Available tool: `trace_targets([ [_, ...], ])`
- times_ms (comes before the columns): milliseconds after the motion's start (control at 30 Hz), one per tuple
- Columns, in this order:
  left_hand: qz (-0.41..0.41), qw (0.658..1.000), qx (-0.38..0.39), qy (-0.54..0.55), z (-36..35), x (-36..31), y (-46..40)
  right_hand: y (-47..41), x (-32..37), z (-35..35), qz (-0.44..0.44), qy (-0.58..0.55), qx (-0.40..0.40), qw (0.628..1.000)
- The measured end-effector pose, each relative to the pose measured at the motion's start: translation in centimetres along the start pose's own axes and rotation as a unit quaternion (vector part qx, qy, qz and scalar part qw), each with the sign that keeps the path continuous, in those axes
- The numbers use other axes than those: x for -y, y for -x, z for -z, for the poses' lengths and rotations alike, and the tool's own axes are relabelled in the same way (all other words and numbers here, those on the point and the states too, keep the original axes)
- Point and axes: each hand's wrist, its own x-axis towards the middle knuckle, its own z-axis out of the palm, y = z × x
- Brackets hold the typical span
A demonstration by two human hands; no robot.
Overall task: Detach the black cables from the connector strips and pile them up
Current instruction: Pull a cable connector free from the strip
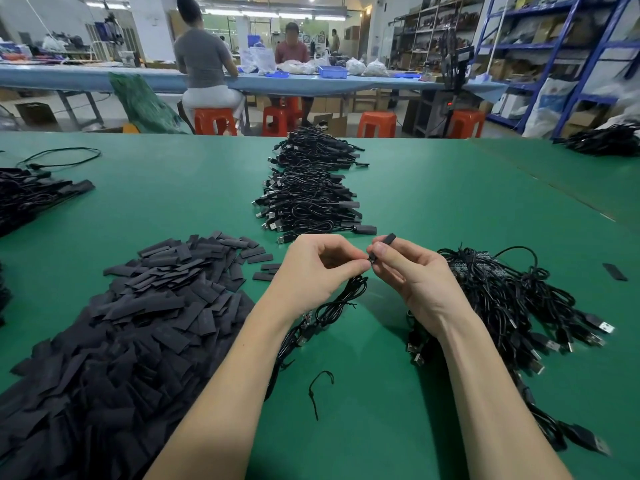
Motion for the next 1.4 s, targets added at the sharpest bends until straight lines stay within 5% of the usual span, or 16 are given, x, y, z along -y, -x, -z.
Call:
trace_targets([
  [300, -0.019, 1.0, -0.019, 0.002, -0.1, -0.2, 0.0, 0.0, -0.4, -0.2, -0.005, -0.009, 0.013, 1.0],
  [567, -0.015, 0.999, -0.033, 0.036, -0.1, 0.0, -0.2, -0.1, -1.0, -1.4, 0.093, 0.01, -0.049, 0.994],
  [1100, 0.013, 0.997, -0.072, 0.011, -0.9, 0.1, -0.4, -0.4, -2.3, -2.3, 0.126, -0.025, -0.114, 0.985],
  [1267, 0.127, 0.99, 0.024, -0.05, -0.6, -0.5, -0.2, -1.1, -2.3, -2.1, 0.132, -0.107, -0.208, 0.963],
  [1400, 0.101, 0.989, 0.053, -0.097, 0.0, -0.4, 0.2, -1.3, -2.0, -1.4, 0.138, -0.146, -0.253, 0.946],
])
